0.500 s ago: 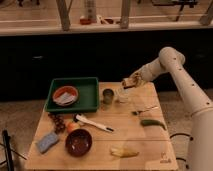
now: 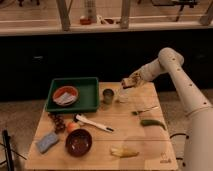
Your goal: Place eraser in paper cup
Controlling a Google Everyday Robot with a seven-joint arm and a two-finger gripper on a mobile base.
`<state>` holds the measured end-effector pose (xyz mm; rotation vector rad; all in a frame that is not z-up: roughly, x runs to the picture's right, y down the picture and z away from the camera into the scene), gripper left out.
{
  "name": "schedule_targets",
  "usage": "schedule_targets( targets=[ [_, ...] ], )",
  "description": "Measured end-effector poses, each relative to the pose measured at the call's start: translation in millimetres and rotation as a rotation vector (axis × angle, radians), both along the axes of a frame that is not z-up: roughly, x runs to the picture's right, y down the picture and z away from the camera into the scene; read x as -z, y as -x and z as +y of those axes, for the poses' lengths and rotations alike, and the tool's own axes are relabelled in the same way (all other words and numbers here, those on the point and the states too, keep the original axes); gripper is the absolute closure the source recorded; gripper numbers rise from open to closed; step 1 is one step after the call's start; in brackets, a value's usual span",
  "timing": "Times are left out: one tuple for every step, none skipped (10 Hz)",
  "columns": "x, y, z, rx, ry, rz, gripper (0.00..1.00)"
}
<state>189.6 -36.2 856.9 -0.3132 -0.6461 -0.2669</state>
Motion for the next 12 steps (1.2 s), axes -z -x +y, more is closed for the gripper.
schedule_targets(
  targets=[
    [0.5,2.4,2.3,0.021,0.006,0.004,1.0],
    [0.8,3.6,4.6,0.037,0.012,0.007,1.0],
    [0.9,4.6,5.8,0.05,0.017,0.008,1.0],
    [1.0,5.3,8.6,0.066,0.027,0.01,1.0],
    [0.2,6.5,12.8,0.09,0.043,0.013,1.0],
    [0.0,9.0,14.5,0.107,0.054,0.015,1.0],
    [-0.9,12.8,16.3,0.129,0.066,0.018,1.0],
    [-1.6,18.7,18.2,0.158,0.082,0.02,1.0],
    [-1.4,22.2,19.4,0.175,0.09,0.019,1.0],
    [-1.3,24.6,20.8,0.19,0.097,0.02,1.0],
    [-1.0,27.6,22.2,0.207,0.103,0.02,1.0],
    [-0.7,31.3,23.6,0.222,0.108,0.019,1.0]
  ],
)
